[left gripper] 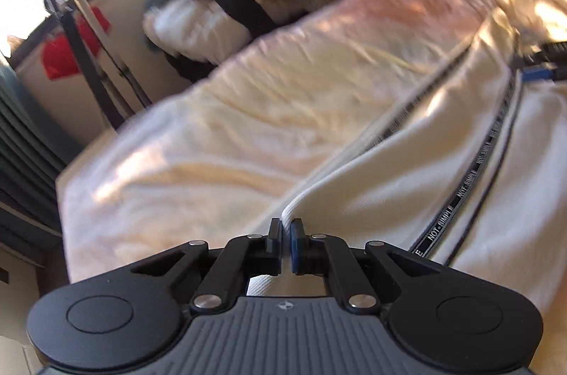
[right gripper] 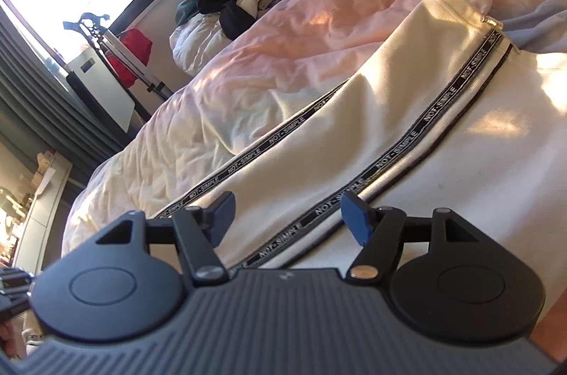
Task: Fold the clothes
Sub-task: 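Open both grippers and lay the folded sweatpants flat on the bed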
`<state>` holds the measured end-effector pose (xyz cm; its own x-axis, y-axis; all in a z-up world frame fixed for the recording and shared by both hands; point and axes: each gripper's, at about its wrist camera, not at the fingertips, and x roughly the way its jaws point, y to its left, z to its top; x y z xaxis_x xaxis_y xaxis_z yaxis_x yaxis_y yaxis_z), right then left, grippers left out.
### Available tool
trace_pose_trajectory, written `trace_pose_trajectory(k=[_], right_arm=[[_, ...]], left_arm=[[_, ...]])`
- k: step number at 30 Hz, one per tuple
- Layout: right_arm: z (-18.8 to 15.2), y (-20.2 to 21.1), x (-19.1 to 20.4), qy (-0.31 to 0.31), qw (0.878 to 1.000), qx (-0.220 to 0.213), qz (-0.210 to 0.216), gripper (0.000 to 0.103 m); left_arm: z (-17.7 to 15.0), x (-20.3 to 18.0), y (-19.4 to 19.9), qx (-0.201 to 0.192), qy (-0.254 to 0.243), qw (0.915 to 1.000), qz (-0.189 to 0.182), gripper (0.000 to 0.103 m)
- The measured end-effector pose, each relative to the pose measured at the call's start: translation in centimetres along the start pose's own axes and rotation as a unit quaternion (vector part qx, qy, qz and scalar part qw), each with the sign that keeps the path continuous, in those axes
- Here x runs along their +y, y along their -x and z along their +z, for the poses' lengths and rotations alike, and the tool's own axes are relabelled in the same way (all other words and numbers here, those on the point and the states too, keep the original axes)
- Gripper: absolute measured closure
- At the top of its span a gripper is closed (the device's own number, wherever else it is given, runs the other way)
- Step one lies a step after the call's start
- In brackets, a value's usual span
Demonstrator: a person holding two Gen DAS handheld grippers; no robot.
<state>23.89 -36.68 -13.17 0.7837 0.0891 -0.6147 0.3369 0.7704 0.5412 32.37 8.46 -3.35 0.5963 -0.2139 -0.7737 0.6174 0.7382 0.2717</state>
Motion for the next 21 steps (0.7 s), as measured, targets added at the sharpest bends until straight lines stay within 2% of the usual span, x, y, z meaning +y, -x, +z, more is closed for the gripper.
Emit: trace_pose_trajectory(k=[3,7,10,12,13,15,16,21], right_arm=[[0.4,0.4,-0.6,-0.013,1.000,-0.008,-0.002,0.034],[1.0,0.8,-1.5,-0.030,0.999,-0.021,-0.004,0.034],[1.0,0.8,-2.2,-0.035,0.999,-0.028,-0.012,0.034],[1.0,0.5,-2.7,-0.040,0.999,-0.028,-0.024,0.034],[1.0,0.3,-2.9,-0.043,0.998,-0.027,-0.028,0.034],[1.1,0.0,-3.3,-0.045,0.998,-0.023,-0.033,0.035],[1.1,0.1,-3.3,-0.046,0.998,-0.023,-0.034,0.035],[1.2,1.3,-3.5,-0.046,0.998,-0.034,-0.041,0.034]], left_arm=[[0.5,0.5,-1.0,-0.007,0.017,0.9996,0.023,0.098],[-0.3,1.3,-5.0,0.018,0.051,0.9981,0.031,0.097],[-1.2,0.3,-8.0,0.052,0.046,0.9971,0.031,0.094],[-1.1,-0.1,-8.3,0.046,0.051,0.9968,0.040,0.093],[-0.9,-0.1,-7.9,0.044,0.054,0.9968,0.040,0.087],[-0.4,-0.1,-7.0,0.042,0.057,0.9967,0.039,0.069],[-0.1,-0.3,-6.4,0.041,0.060,0.9967,0.038,0.055],[3.0,-3.7,-3.2,-0.001,0.020,0.9998,-0.004,0.048]])
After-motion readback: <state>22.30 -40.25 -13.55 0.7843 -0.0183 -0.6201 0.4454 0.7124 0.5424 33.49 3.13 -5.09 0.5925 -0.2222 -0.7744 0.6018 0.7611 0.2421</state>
